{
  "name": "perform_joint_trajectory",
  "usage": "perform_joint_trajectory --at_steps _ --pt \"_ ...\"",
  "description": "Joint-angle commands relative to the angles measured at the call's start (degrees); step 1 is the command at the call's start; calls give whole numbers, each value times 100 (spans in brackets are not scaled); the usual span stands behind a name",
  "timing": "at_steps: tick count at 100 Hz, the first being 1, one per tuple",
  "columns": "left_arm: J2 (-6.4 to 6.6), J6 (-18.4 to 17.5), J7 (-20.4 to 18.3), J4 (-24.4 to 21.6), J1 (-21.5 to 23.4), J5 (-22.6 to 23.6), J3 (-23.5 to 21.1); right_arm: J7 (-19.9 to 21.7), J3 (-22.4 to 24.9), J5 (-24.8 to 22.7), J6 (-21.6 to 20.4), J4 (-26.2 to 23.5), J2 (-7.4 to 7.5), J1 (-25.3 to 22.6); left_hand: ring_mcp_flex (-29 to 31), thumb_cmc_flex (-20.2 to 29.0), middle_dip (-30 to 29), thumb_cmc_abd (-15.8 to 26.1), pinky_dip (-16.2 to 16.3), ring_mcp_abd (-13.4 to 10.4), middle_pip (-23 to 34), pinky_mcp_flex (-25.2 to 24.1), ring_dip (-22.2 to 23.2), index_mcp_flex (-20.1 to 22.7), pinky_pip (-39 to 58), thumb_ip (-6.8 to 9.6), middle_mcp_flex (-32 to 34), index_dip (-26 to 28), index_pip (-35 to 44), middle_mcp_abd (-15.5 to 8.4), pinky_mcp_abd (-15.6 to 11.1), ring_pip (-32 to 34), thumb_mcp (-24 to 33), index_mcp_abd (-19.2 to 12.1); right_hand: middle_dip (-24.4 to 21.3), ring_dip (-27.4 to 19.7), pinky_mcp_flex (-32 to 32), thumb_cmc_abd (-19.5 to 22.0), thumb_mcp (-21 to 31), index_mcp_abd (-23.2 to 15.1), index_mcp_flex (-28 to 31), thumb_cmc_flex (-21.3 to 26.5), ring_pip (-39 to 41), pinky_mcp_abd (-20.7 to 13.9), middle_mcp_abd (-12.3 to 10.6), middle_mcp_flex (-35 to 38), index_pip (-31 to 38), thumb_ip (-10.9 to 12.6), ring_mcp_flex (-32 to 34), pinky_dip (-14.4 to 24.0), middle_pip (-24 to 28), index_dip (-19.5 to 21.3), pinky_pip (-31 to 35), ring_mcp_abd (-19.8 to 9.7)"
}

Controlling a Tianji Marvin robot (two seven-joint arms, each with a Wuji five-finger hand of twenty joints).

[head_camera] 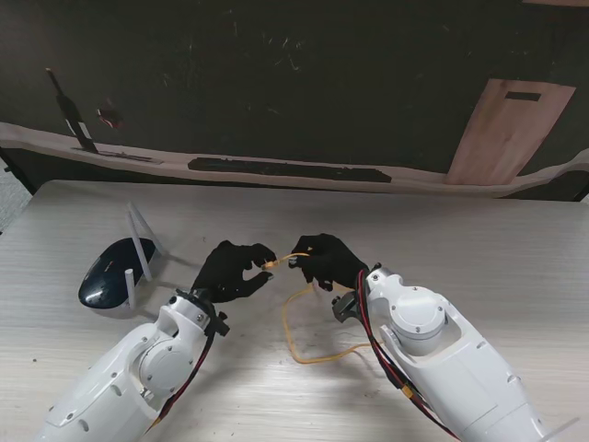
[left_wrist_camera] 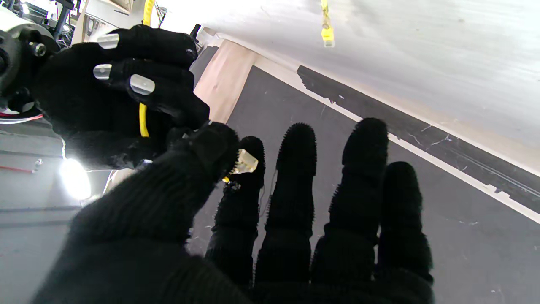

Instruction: Untangle the Ethernet cable and plug it into the router

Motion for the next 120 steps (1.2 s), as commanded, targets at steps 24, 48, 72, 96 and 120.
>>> perform_joint_trajectory --at_steps 24,48,72,96,120 --pt "-26 -63 -43 -20 28 -62 12 50 -38 14 84 16 -40 -16 274 138 125 -35 185 -518 88 132 49 184 295 -94 254 -113 81 -123 -88 184 -34 -14 114 93 188 47 -22 -49 -20 139 325 -159 652 582 190 -100 5 50 521 74 524 -1049" --pt "-50 -69 -15 9 11 -145 43 46 -38 3 124 11 -40 -23 552 891 302 176 227 -468 -92 297 44 410 452 -24 751 -224 413 -151 -127 386 -512 -77 113 92 188 48 -29 -54 -25 137 324 -159 653 576 190 -100 4 51 517 74 524 -1038" --pt "-97 -83 105 73 -16 -247 78 90 -23 -15 298 38 -33 -31 866 1075 483 59 270 -382 42 468 97 614 598 142 1122 -202 839 -124 -89 715 -388 -27 22 -181 16 104 -121 -66 -85 171 -162 349 692 348 148 -83 -7 -277 248 60 -101 -666" --pt "-82 73 78 67 -33 -181 110 326 -28 -153 710 73 29 3 1184 639 411 -540 347 -267 375 657 95 930 840 305 1484 -315 1219 -68 -20 1132 731 -49 -254 -1068 -1609 -705 303 -57 -493 -332 -2191 529 585 -371 -149 -157 -73 -454 -536 -33 -1310 250" --pt "-24 247 -150 60 -88 -84 176 650 -176 -106 1309 158 63 174 978 627 604 -495 340 -229 640 446 216 642 757 340 1287 -133 1500 -121 21 1398 806 -123 -563 -1219 -3387 -1098 773 272 -1031 -835 -4298 231 320 -1420 -1272 523 -1513 -239 -1419 942 -2783 528"
